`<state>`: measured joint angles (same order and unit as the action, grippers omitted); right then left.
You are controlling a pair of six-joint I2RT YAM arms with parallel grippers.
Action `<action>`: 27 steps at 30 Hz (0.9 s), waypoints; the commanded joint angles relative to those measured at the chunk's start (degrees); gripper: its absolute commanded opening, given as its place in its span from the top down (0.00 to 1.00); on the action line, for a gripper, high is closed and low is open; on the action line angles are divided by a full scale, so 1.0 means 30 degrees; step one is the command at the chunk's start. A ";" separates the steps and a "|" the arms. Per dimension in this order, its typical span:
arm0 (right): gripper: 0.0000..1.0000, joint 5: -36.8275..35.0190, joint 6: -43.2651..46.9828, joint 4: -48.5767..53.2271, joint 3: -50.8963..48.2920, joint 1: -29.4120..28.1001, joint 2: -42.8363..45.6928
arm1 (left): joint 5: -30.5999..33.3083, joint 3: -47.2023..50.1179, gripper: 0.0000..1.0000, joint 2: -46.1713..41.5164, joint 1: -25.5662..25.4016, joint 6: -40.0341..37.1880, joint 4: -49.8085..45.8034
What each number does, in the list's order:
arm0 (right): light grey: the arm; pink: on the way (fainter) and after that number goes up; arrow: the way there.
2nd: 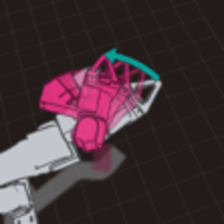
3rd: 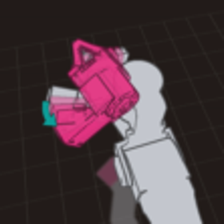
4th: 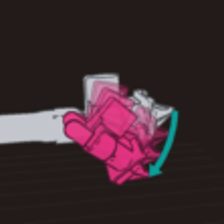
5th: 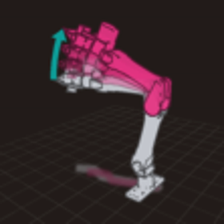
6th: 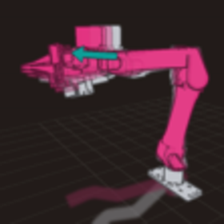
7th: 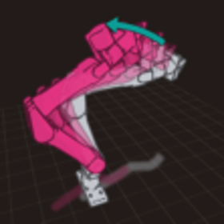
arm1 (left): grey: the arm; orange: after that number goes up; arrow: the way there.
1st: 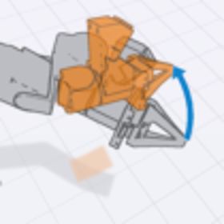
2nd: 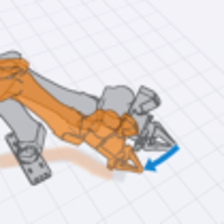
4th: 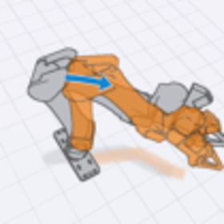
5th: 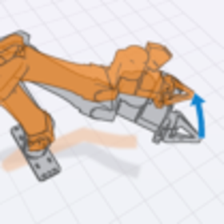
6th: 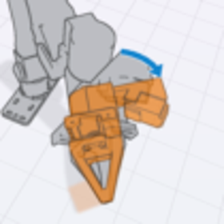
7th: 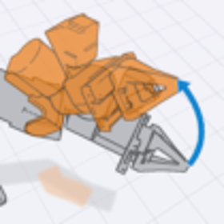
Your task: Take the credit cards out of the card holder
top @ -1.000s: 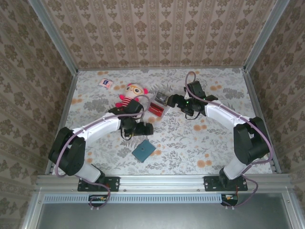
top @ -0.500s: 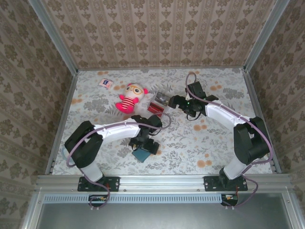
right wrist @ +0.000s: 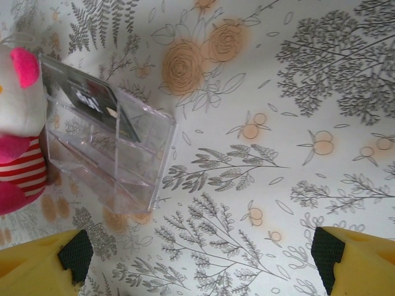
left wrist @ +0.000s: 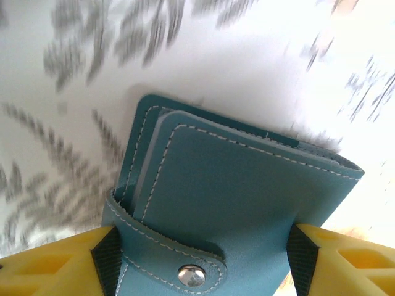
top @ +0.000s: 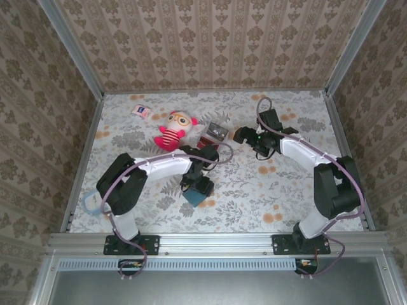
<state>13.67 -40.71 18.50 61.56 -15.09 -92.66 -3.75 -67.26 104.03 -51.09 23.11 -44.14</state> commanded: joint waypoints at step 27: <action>0.55 -0.1497 0.2406 0.2992 0.5019 -0.7295 -0.4902 | -0.0838 0.6214 0.00 -0.8253 0.8189 0.6618 0.5337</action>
<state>11.05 -34.22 24.40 72.99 -35.42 -104.64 -7.25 -49.69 81.80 -27.18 39.03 -29.41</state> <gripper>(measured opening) 0.465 0.999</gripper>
